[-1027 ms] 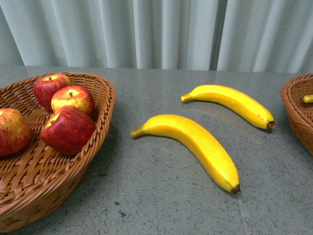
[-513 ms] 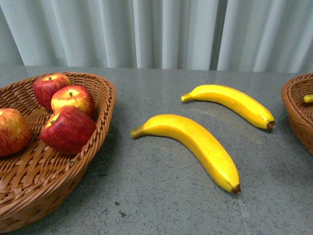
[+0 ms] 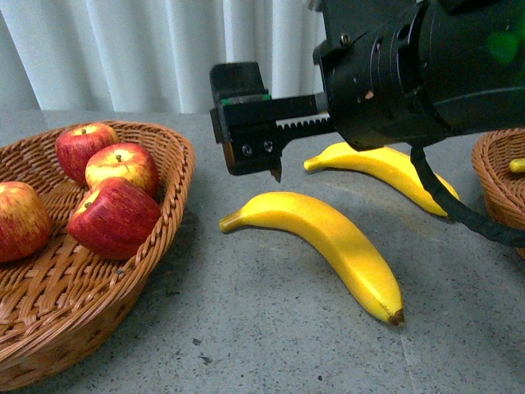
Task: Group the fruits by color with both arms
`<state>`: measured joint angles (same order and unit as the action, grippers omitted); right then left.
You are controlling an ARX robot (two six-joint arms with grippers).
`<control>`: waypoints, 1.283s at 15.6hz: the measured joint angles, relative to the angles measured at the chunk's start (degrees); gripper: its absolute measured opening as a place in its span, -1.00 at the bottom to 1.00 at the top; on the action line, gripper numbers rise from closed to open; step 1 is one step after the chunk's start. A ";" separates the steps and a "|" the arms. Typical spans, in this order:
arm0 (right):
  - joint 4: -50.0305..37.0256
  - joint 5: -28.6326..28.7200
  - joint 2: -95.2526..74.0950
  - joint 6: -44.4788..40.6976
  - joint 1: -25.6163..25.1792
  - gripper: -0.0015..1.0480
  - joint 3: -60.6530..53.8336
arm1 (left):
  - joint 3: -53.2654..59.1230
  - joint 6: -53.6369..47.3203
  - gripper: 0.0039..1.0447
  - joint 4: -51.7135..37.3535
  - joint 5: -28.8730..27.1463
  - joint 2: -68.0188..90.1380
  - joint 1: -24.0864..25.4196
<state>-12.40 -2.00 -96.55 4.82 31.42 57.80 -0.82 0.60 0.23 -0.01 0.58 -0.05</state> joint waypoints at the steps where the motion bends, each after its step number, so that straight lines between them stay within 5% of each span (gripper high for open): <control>1: 1.29 -0.39 -1.55 -1.05 -1.09 0.87 0.13 | 0.00 0.00 0.88 0.02 0.00 0.00 0.00; 18: 7.08 -0.52 -8.33 -10.23 -3.65 0.87 -3.17 | 0.00 0.00 0.88 0.00 0.00 0.00 0.00; 19: 6.78 -0.57 -8.35 -10.32 -3.61 0.86 -3.26 | 0.00 0.00 0.88 0.00 0.00 0.00 0.00; 20: 6.49 -0.59 -8.35 -10.47 -3.63 0.64 -3.43 | 0.00 0.00 0.88 0.00 0.00 0.00 0.00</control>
<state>-5.91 -2.59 -104.90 -5.65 27.79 54.37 -0.82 0.60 0.23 -0.01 0.58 -0.05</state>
